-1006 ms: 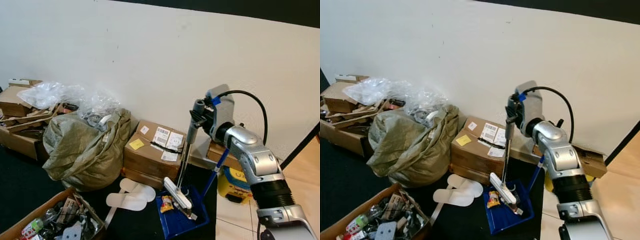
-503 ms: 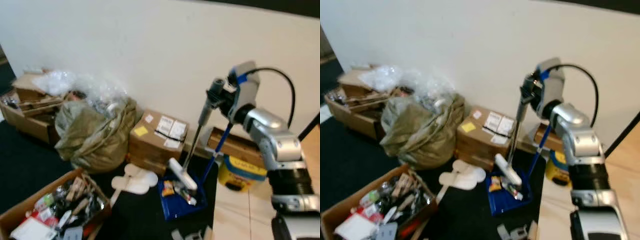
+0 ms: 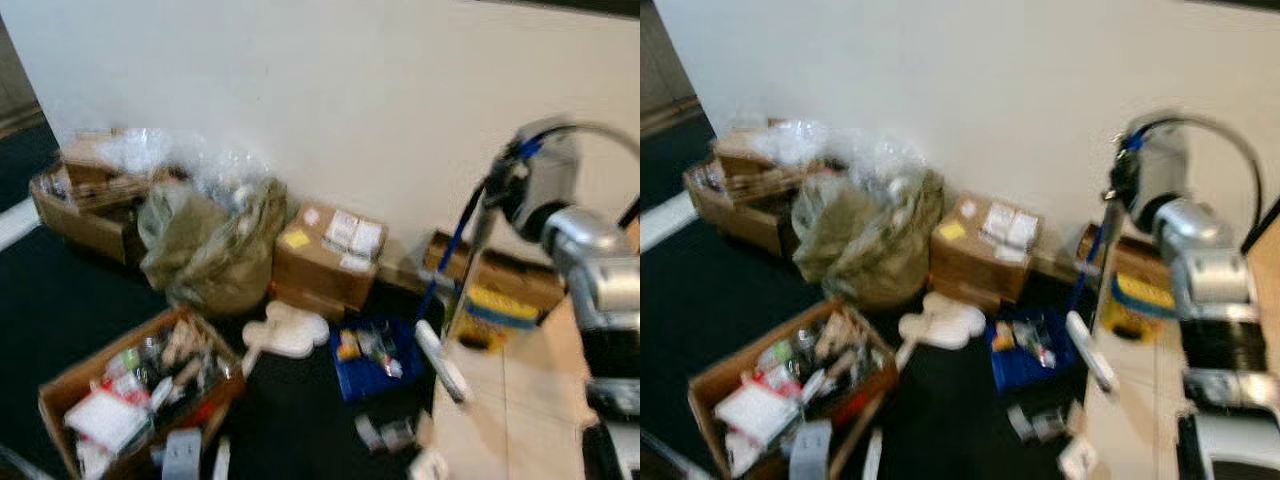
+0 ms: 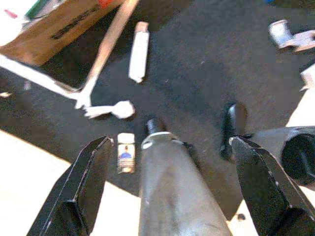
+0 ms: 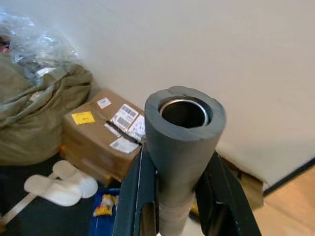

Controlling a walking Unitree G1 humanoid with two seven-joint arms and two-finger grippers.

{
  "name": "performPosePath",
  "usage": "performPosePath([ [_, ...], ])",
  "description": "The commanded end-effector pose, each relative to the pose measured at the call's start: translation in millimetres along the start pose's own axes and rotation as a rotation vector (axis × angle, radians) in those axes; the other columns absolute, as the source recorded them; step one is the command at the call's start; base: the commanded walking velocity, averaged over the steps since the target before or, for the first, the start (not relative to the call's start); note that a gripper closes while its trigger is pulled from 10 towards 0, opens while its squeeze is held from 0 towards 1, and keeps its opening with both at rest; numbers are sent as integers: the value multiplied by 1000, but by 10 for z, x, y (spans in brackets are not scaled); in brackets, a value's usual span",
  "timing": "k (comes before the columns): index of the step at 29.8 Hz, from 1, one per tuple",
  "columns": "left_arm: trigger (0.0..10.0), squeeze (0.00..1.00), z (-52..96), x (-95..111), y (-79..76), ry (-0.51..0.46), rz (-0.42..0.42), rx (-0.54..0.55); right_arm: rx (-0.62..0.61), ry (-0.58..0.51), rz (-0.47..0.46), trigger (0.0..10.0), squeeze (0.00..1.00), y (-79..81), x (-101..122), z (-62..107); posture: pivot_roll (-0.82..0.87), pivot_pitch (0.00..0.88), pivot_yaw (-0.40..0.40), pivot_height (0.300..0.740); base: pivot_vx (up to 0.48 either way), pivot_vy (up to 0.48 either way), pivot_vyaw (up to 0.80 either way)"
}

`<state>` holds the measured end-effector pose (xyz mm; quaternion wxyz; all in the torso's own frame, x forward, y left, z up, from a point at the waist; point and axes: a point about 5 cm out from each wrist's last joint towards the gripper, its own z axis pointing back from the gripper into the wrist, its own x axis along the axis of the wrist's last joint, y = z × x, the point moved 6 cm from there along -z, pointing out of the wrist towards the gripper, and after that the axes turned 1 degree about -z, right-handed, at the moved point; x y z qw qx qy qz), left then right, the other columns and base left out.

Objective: Sweep floor

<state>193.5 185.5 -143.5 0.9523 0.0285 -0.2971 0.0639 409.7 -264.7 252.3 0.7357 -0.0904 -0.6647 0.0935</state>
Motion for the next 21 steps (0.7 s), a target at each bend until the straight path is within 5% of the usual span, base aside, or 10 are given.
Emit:
performPosePath([
  [1,10000,0,12,-63,93,21,-4,12,-28,-22,-10,10000,0,-132,97,43,-158,0,-47,740,0,0,0],
  [8,10000,0,84,-206,375,22,-31,18,-118,43,106,10000,0,-327,-163,55,-157,0,-47,740,0,0,0],
  [13,10000,0,142,-275,593,38,-52,-7,-88,2,97,10000,0,-125,-364,6,-151,0,-41,740,0,-192,0],
  [21,10000,0,113,-188,607,32,-34,12,-50,-59,59,10000,0,116,-511,-51,-153,0,-40,740,0,-420,0],
])
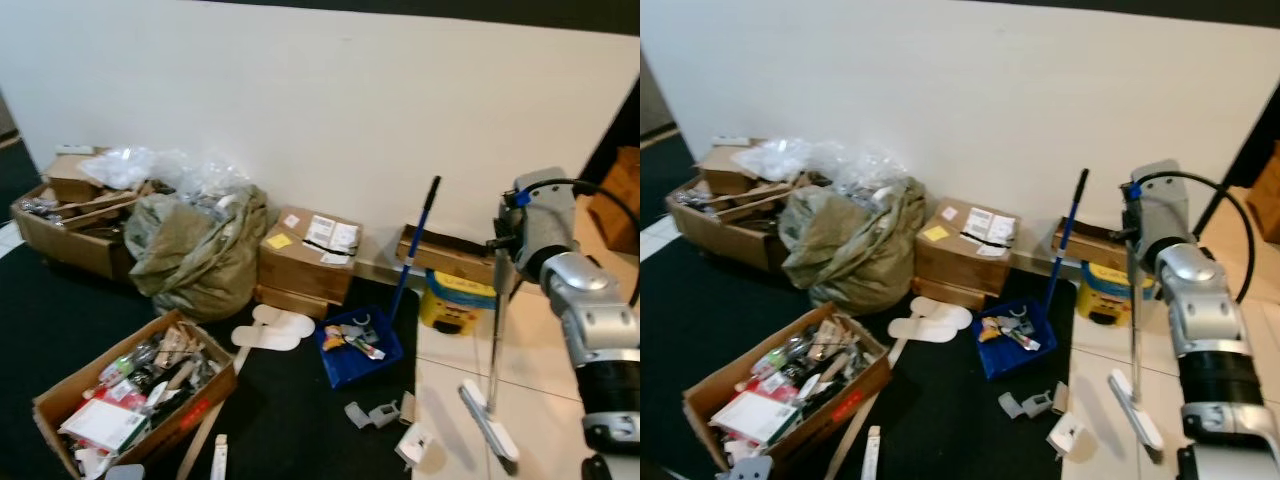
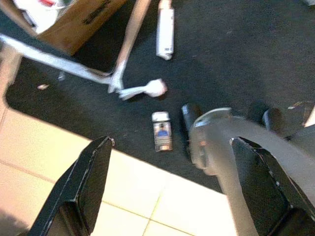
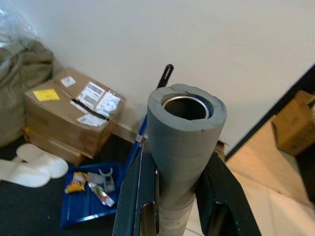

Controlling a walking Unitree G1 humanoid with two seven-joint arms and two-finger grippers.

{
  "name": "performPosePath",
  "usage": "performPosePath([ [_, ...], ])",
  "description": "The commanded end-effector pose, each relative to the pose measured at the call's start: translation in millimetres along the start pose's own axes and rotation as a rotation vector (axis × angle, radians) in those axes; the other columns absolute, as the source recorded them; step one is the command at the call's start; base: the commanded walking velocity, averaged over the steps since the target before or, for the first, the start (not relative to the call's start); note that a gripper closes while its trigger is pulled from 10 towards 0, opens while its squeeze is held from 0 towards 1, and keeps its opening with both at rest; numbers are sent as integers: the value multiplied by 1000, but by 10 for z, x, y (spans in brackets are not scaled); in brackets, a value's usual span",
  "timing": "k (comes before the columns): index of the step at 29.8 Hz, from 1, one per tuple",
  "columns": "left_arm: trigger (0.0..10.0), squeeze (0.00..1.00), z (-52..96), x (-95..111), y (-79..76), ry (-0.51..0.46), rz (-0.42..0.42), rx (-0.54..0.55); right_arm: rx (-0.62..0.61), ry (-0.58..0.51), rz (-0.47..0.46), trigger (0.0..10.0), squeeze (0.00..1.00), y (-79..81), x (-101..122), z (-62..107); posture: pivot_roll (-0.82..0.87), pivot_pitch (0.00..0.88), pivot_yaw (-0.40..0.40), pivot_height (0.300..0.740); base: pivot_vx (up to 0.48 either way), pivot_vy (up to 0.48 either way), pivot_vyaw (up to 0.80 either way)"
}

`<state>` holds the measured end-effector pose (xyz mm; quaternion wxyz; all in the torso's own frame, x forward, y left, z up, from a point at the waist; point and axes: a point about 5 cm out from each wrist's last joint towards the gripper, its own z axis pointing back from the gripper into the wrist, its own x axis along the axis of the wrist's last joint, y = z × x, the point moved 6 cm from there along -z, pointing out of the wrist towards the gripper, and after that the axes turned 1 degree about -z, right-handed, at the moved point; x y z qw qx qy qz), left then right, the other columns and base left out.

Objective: Sweep floor

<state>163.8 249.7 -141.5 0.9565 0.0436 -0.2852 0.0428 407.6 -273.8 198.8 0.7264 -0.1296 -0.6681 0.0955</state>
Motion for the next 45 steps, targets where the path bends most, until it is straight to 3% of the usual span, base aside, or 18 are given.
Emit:
performPosePath([
  [1,10000,0,-10,-20,-72,10,16,-6,6,-49,1,10000,0,65,32,-14,-153,0,-40,740,0,0,0],
  [3,10000,0,-34,20,-166,2,18,-7,-1,-68,-36,10000,0,250,-138,-49,-149,0,-41,740,0,0,0],
  [14,10000,0,-86,143,-372,-5,7,-32,4,-11,-10,10000,0,488,-404,-95,-136,3,-42,740,0,0,0],
  [22,10000,0,-90,149,-392,-3,6,-35,2,-27,15,10000,0,601,-422,-126,-117,21,-40,740,0,0,0],
  [28,10000,0,-41,-24,-308,17,8,-29,-27,-18,51,10000,0,671,-568,-119,-105,43,-34,740,0,0,0],
  [29,10000,0,3,-143,-196,31,9,-17,-29,-12,79,10000,0,753,-675,-98,-94,59,-29,740,0,0,0],
  [34,10000,0,20,-181,-154,36,9,-13,-30,-11,87,10000,0,778,-706,-91,-94,59,-29,740,0,0,0],
  [36,10000,0,75,-285,-8,48,10,2,-47,-20,101,10000,0,784,-715,-82,-84,74,-21,740,0,0,0],
  [40,10000,0,133,-380,137,62,6,16,-65,-16,112,10000,0,767,-740,-79,-86,82,-21,740,0,0,0],
  [43,10000,0,143,-396,161,65,6,19,-66,-3,119,10000,0,774,-779,-71,-84,85,-23,740,0,0,0],
  [45,10000,0,177,-439,238,69,12,27,-67,35,127,10000,0,826,-920,-31,-77,90,-27,740,0,0,0],
])
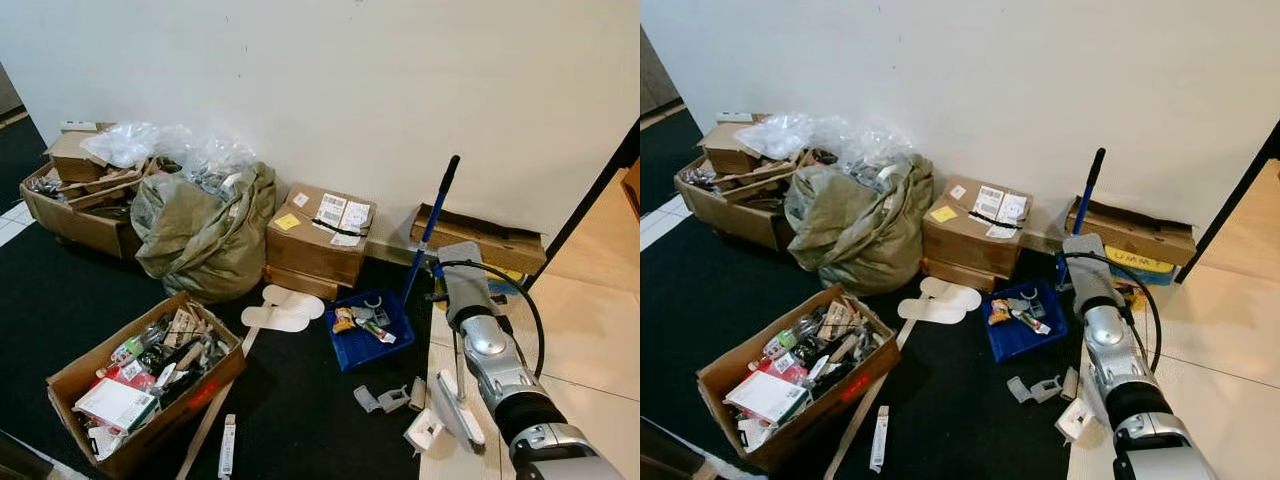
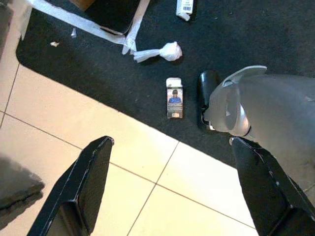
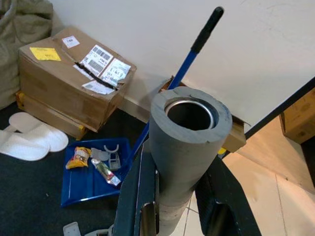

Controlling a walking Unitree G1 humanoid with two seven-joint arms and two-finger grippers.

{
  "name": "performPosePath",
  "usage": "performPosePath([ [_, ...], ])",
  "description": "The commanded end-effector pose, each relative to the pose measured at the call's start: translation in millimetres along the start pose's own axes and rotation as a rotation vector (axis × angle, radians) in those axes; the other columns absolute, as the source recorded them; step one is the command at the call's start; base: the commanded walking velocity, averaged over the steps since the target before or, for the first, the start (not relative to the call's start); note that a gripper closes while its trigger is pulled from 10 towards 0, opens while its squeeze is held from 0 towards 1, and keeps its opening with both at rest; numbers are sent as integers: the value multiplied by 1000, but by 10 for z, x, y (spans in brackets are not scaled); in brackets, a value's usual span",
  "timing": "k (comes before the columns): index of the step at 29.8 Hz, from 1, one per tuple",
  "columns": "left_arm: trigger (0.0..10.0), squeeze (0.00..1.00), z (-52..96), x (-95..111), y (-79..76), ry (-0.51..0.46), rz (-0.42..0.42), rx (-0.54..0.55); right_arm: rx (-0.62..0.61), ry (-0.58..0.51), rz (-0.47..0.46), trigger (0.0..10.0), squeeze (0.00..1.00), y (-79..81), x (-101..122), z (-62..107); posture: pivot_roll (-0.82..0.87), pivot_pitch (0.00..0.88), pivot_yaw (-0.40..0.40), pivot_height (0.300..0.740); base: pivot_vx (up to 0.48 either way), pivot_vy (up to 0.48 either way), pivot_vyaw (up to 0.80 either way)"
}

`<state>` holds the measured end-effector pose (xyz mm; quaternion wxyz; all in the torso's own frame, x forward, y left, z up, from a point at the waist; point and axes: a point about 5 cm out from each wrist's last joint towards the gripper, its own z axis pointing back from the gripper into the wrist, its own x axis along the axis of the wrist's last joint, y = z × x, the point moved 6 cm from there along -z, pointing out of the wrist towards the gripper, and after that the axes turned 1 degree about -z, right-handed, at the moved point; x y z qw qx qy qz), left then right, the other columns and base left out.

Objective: Sweep floor

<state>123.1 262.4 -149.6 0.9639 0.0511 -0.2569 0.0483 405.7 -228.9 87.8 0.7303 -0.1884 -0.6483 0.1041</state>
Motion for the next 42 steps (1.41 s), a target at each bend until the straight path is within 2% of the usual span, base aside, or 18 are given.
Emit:
performPosePath([
  [1,10000,0,43,-81,103,12,12,11,3,2,23,10000,0,80,-51,25,-71,90,-29,740,0,0,0],
  [5,10000,0,44,-89,80,9,16,7,-2,8,1,10000,0,154,-121,64,-61,100,-27,740,0,0,0],
  [7,10000,0,38,-87,50,7,14,3,-6,19,-27,10000,0,180,-153,77,-56,103,-27,740,0,0,0],
  [9,10000,0,35,-93,19,6,12,0,-2,16,-98,10000,0,245,-157,95,-49,109,-26,740,0,0,0],
  [13,10000,0,36,-97,14,5,11,0,2,12,-120,10000,0,273,-149,99,-49,109,-26,740,0,0,0],
  [16,10000,0,40,-116,-8,2,7,3,-4,-40,-210,10000,0,361,-24,98,-41,114,-27,740,0,0,0],
  [19,10000,0,41,-119,-13,1,7,3,-7,-52,-229,10000,0,375,6,95,-41,114,-27,740,0,0,0],
  [21,10000,0,41,-120,-25,-1,8,1,11,-79,-298,10000,0,468,114,82,-42,109,-24,740,0,0,0],
  [23,10000,0,40,-120,-27,-1,8,0,16,-85,-312,10000,0,489,139,79,-43,108,-20,740,0,0,0],
  [24,10000,0,37,-114,-31,-2,8,0,30,-101,-363,10000,0,535,208,67,-47,96,-18,740,0,0,0],
  [25,10000,0,37,-114,-31,-2,8,0,30,-101,-363,10000,0,535,208,67,-47,96,-18,740,0,0,0],
  [26,10000,0,35,-107,-36,-3,6,-1,48,-114,-420,10000,0,598,284,58,-47,92,-17,740,0,0,0],
  [36,10000,0,26,-83,-46,-8,8,-2,93,-109,-515,10000,0,772,362,68,-48,83,-15,740,0,0,0],
  [42,10000,0,16,-60,-56,-9,10,-2,102,-111,-619,10000,0,855,478,44,-49,76,-17,740,0,0,0],
])
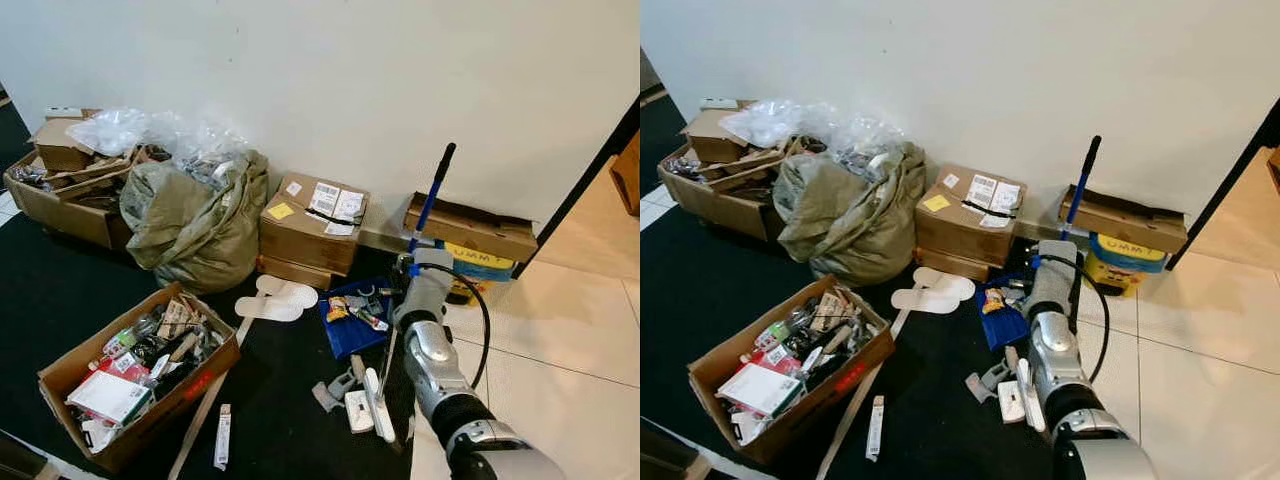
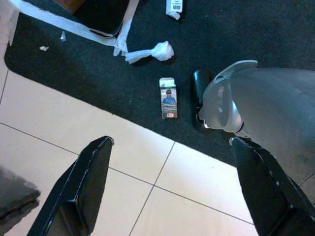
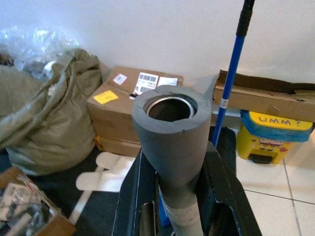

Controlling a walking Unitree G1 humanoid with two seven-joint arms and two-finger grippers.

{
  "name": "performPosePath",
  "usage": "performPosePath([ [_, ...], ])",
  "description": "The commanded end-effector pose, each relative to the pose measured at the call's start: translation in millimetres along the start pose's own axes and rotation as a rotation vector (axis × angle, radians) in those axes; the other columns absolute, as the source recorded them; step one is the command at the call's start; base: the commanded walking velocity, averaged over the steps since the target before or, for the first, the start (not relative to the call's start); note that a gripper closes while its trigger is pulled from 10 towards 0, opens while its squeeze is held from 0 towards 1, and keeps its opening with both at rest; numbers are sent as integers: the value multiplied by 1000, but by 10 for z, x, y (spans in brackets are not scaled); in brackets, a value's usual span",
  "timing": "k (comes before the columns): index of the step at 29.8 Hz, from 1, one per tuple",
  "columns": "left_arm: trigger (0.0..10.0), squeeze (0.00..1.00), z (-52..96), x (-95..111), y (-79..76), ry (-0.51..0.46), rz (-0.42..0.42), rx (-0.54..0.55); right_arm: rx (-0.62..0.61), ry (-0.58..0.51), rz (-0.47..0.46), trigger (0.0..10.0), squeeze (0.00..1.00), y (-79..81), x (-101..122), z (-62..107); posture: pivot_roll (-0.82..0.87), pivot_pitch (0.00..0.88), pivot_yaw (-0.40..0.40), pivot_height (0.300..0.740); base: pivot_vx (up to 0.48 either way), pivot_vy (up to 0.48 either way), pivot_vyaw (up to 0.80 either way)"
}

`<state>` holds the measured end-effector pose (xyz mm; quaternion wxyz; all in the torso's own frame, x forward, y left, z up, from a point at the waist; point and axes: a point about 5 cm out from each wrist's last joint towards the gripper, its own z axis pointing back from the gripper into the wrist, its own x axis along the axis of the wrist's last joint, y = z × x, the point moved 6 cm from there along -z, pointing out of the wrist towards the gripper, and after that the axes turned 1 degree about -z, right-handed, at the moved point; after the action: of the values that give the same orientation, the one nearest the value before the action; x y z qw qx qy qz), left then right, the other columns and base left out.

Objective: Sweep floor

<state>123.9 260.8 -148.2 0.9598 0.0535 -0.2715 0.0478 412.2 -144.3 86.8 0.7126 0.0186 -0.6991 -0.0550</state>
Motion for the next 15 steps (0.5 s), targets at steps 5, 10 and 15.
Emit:
performPosePath([
  [5,10000,0,1,-51,-44,16,16,-2,18,-9,-179,10000,0,181,95,-58,-46,69,-23,740,0,0,0],
  [10,10000,0,-3,-38,-44,13,19,0,15,2,-235,10000,0,224,104,-77,-45,67,-23,740,0,0,0],
  [15,10000,0,-9,-20,-45,10,26,3,28,5,-300,10000,0,351,153,-105,-44,60,-26,740,0,0,0],
])
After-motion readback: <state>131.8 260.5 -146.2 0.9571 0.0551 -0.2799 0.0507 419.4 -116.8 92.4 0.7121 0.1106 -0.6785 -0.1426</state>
